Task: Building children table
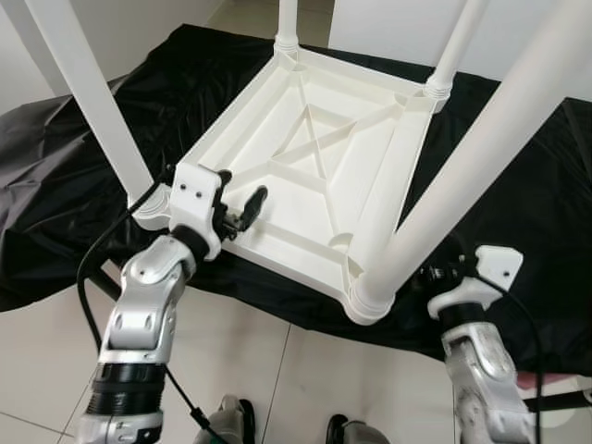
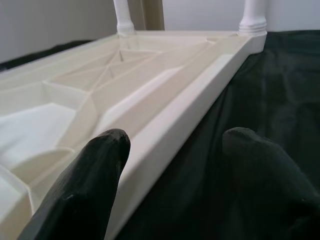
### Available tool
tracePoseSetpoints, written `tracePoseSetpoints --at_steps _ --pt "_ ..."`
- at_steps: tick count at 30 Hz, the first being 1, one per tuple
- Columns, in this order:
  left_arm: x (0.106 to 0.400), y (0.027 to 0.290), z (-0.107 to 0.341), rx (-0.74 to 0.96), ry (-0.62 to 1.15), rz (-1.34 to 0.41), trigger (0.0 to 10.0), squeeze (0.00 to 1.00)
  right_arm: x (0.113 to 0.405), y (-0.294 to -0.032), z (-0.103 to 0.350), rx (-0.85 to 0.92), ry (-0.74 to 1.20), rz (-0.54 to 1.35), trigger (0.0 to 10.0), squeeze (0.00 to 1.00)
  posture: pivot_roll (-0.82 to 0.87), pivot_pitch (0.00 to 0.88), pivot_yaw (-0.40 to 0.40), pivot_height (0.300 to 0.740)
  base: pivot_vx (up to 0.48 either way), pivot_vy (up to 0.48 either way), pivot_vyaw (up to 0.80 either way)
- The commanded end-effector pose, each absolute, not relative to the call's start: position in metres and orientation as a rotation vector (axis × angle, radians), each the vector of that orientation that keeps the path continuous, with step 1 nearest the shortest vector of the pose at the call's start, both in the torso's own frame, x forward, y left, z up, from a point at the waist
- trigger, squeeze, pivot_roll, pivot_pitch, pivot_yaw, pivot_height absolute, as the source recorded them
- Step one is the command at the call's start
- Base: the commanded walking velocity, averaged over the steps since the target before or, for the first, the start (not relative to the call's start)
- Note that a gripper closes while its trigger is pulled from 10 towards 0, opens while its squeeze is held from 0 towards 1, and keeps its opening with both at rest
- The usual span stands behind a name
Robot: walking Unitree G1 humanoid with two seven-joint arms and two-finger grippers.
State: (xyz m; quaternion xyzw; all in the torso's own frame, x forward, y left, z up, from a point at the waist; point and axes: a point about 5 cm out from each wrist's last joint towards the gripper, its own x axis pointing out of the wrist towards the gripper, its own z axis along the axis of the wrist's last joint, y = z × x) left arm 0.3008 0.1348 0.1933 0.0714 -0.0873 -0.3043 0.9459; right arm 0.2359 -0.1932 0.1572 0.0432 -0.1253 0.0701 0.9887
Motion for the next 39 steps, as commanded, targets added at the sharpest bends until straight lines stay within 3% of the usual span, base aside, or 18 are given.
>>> tracePoseSetpoints --at_steps 1,3,10,13,17,24,38,39 --pt "0.296 0.131 0.192 0.141 -0.172 -0.682 10.0 0.0 0.233 -0.198 0.158 0.083 -0.235 0.187 10.0 0.0 0.04 0.174 0.021 0.74 0.0 0.0 0.0" --pt "0.292 0.133 0.185 0.151 -0.128 -0.753 10.0 0.0 0.231 -0.222 0.168 0.087 -0.218 0.242 10.0 0.0 0.03 0.174 0.032 0.74 0.0 0.0 0.0" --pt "0.286 0.133 0.183 0.199 -0.108 -0.851 10.0 0.0 0.221 -0.239 0.175 0.008 -0.183 0.33 10.0 0.0 0.03 0.173 0.034 0.74 0.0 0.0 0.0" --pt "0.28 0.132 0.179 0.213 -0.074 -0.937 10.0 0.0 0.214 -0.233 0.179 0.034 -0.155 0.463 10.0 0.0 0.02 0.169 0.036 0.74 0.0 0.0 0.0" --pt "0.278 0.132 0.177 0.219 -0.067 -0.954 10.0 0.0 0.213 -0.23 0.18 0.052 -0.147 0.496 10.0 0.0 0.02 0.166 0.034 0.74 0.0 0.0 0.0" --pt "0.27 0.133 0.175 0.294 -0.057 -1.041 10.0 0.0 0.208 -0.213 0.183 -0.031 -0.053 0.804 10.0 0.0 0.03 0.153 0.024 0.74 0.0 0.0 0.0" --pt "0.265 0.138 0.181 0.339 -0.063 -1.08 10.0 0.0 0.213 -0.207 0.186 -0.088 0.026 0.999 10.0 0.0 0.06 0.139 0.012 0.74 0.0 0.0 0.0" --pt "0.265 0.137 0.181 0.334 -0.063 -1.081 10.0 0.0 0.213 -0.206 0.186 -0.075 0.031 1.01 10.0 0.96 0.06 0.136 0.012 0.74 0.0 0.0 0.0"
